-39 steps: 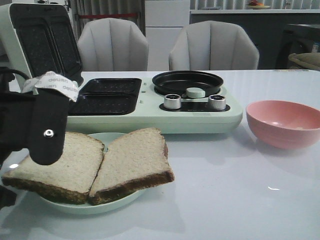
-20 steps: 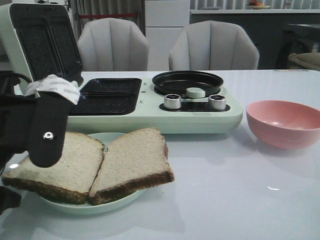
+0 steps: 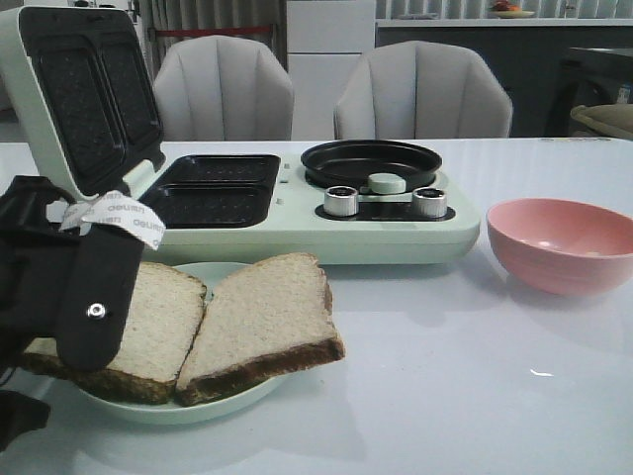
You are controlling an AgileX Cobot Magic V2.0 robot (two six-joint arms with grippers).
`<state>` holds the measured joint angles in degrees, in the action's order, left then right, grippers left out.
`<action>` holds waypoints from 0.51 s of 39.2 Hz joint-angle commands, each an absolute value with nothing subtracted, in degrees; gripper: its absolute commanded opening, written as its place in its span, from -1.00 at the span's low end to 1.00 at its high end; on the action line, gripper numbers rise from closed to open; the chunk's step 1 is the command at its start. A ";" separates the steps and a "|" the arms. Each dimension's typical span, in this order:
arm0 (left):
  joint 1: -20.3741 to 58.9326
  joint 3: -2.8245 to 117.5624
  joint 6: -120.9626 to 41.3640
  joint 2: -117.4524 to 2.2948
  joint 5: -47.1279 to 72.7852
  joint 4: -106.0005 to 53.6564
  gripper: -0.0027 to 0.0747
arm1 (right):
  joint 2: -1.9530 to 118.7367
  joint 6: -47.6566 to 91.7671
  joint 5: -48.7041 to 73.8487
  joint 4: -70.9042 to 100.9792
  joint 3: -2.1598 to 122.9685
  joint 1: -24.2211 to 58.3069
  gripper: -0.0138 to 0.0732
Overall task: Make breakfast with bread and shrimp
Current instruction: 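Lower the left gripper onto the bread slice nearest it and grasp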
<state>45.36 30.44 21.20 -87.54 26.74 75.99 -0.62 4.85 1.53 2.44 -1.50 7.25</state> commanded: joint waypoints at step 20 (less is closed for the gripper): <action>43.43 31.62 21.98 -89.57 26.64 80.87 0.10 | -1.85 5.18 -3.38 2.27 -0.59 7.02 -0.40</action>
